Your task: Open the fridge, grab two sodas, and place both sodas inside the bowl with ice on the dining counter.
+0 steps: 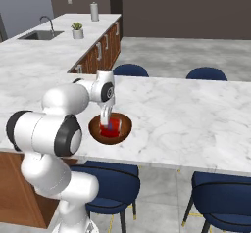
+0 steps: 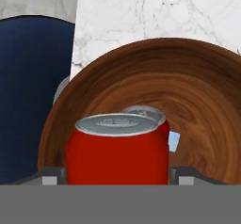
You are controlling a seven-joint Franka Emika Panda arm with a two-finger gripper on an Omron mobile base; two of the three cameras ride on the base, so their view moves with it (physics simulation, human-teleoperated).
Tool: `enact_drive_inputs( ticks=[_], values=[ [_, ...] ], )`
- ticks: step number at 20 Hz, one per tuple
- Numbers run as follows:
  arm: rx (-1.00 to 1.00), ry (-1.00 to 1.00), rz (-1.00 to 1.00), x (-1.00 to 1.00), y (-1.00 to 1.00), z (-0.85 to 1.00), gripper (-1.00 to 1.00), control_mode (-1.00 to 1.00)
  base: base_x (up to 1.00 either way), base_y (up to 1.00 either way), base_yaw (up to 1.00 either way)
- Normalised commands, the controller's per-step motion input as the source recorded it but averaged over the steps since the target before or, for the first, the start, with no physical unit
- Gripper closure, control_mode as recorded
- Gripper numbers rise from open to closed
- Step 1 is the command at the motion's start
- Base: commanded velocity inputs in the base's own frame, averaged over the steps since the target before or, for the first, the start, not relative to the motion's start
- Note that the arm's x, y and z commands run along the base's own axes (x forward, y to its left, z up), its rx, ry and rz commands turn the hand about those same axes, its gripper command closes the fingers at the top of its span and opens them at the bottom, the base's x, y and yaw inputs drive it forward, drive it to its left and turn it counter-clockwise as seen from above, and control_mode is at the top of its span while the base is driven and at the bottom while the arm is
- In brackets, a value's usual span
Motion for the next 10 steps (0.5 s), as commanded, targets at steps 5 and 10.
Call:
enact_drive_inputs(
  ticks=[5,10],
  values=[
    [0.00,-0.06,-0.01,-0.20,0.00,0.01,-1.00,-1.00,0.00,0.00,0.00],
    [0.00,-0.04,-0.05,-0.16,0.00,0.14,-1.00,-1.00,0.00,0.00,0.00]
  ],
)
